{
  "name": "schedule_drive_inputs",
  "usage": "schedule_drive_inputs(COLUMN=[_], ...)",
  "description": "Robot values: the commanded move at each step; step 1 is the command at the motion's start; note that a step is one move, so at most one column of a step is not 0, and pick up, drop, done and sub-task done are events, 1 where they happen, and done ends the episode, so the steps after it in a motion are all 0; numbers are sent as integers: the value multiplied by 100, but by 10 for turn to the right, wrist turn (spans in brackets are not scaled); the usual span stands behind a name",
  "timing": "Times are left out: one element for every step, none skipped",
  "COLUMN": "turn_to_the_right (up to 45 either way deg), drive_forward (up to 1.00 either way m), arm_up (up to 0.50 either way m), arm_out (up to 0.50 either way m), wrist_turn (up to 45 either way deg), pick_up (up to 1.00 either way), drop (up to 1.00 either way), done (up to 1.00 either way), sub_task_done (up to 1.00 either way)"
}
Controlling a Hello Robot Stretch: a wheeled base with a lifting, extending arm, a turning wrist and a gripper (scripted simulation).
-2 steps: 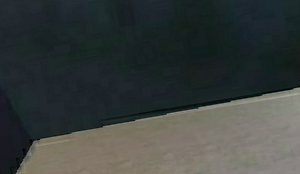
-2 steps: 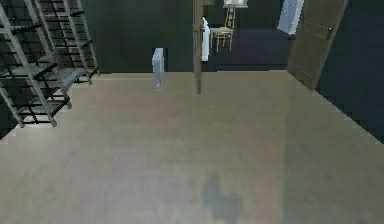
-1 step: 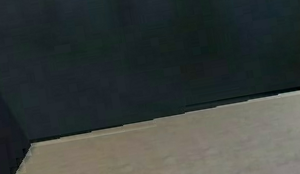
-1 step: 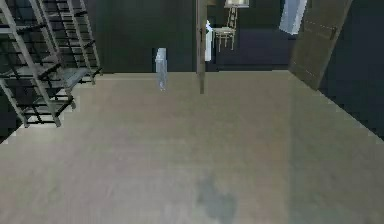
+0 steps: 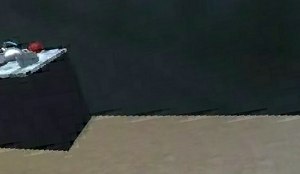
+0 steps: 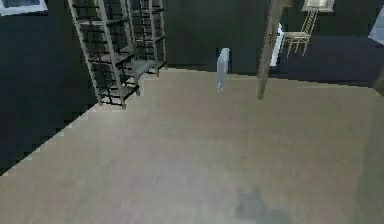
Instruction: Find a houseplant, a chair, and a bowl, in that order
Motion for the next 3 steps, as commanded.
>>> schedule_drive_inputs(turn_to_the_right=[0, -450, -210], drive_forward=[35, 0, 0], arm_up=[0, 0, 0], arm_out=[0, 0, 0], wrist_turn=[0, 0, 0], pick_up=[0, 0, 0], drop=[0, 0, 0], done=[0, 0, 0], sub_task_done=[0, 0, 0])
